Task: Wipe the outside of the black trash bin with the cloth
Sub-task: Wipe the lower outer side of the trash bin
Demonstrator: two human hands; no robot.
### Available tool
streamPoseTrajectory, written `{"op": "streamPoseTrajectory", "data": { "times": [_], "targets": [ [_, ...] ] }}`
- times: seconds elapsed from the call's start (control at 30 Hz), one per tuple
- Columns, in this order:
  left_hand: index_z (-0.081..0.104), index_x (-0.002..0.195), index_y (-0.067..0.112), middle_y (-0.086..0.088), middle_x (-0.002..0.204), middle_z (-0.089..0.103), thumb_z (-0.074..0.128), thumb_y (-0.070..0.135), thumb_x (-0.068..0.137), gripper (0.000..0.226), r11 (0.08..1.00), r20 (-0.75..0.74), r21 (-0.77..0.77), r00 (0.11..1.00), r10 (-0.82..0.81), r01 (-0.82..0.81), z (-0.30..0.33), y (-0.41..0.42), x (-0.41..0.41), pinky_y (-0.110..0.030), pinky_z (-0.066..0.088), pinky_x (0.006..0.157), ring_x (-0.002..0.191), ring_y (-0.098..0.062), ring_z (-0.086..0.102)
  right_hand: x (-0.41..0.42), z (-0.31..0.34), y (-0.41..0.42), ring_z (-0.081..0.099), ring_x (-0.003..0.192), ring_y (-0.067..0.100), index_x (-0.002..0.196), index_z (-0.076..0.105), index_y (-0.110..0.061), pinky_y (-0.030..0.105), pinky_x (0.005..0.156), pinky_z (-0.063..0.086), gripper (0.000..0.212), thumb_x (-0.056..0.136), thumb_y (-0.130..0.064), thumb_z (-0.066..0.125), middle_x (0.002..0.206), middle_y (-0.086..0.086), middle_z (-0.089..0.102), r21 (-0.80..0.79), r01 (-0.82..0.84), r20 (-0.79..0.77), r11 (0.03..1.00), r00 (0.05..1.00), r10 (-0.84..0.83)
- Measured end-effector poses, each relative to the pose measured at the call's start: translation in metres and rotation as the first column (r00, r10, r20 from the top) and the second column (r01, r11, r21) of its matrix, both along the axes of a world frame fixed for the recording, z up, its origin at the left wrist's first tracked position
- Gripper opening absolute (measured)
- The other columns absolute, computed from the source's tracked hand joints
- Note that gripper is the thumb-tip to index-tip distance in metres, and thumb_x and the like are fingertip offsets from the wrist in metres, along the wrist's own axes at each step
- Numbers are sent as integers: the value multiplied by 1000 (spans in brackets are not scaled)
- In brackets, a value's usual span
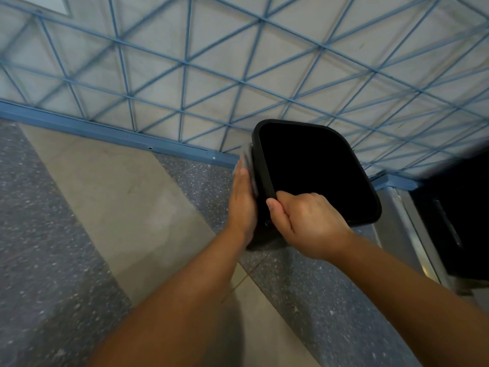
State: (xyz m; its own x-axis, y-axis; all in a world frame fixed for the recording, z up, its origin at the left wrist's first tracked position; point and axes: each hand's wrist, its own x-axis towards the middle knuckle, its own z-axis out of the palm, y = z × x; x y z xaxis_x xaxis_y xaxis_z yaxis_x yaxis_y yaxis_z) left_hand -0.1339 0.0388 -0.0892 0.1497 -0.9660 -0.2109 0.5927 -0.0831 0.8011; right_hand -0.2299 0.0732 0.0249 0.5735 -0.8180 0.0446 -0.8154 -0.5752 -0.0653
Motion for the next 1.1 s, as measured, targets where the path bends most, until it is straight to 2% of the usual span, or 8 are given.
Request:
{"op": "streamPoseTrajectory", "data": {
  "times": [0.13, 0.23, 0.37, 0.5, 0.67, 0.77, 0.93, 1.1],
  "targets": [
    [45, 157, 27, 2, 161, 48, 43, 79, 90, 84, 999, 119, -38, 993, 23, -18, 5, 7, -3, -44, 28, 129, 152, -13, 40, 0, 2, 0, 55, 49, 27, 70, 40, -23, 32, 49, 35, 43, 95, -49, 17, 55, 2, 54, 19, 1, 6, 1000, 1000, -2],
    [47, 155, 29, 0, 160, 50, 51, 93, 76, 102, 999, 64, -41, 998, 10, -8, -4, -2, -1, -48, 28, 129, 151, -17, 43, 0, 1, 0, 56, 51, 28, 70, 40, -23, 34, 49, 38, 45, 93, -51, 15, 57, 3, 56, 14, 9, -1, 1000, 1000, -9],
    [40, 159, 26, 3, 165, 42, 40, 75, 94, 82, 997, 138, -81, 990, 28, -17, 6, 9, -7, -46, 23, 131, 155, -13, 34, 0, 1, -1, 58, 52, 31, 70, 41, -21, 36, 50, 41, 45, 93, -51, 17, 58, 6, 58, 3, 5, 12, 1000, 1000, -5],
    [53, 151, 24, -3, 155, 55, 58, 87, 77, 98, 1000, 15, -8, 1000, -1, 1, -7, -11, 2, -48, 32, 127, 146, -19, 49, 0, 0, 0, 57, 51, 31, 70, 42, -21, 35, 49, 40, 44, 94, -50, 18, 56, 6, 57, -17, 5, 19, 1000, 1000, -5],
    [45, 156, 22, -4, 160, 49, 46, 66, 96, 75, 997, 34, -75, 999, -4, 7, 8, -1, -4, -44, 31, 127, 150, -19, 44, 0, 1, 0, 55, 48, 28, 69, 41, -22, 35, 47, 41, 42, 94, -49, 21, 54, 2, 54, 0, 6, 24, 1000, 1000, -6],
    [54, 149, 24, -8, 153, 56, 57, 83, 83, 89, 1000, -56, 2, 998, -15, 15, -12, -12, -4, -52, 31, 126, 146, -24, 50, 1, 0, -1, 49, 46, 23, 68, 40, -23, 33, 48, 36, 43, 93, -50, 19, 53, -5, 44, 0, 22, 22, 1000, 1000, -22],
    [44, 157, 27, 5, 162, 45, 37, 75, 93, 80, 995, 170, -83, 983, 65, -51, 14, 2, -5, -42, 28, 129, 152, -10, 39, 2, 2, -3, 45, 47, 18, 68, 39, -25, 29, 50, 33, 42, 92, -51, 16, 55, -6, 44, 28, 32, 7, 999, 999, -32],
    [51, 152, 27, 1, 157, 53, 50, 78, 90, 80, 999, 50, -26, 998, 48, -47, 13, -8, 5, -48, 34, 126, 147, -16, 48, 2, 0, -3, 50, 48, 24, 69, 37, -24, 29, 51, 30, 40, 93, -49, 18, 54, -6, 43, 2, 15, 1, 1000, 1000, -15]
  ]
}}
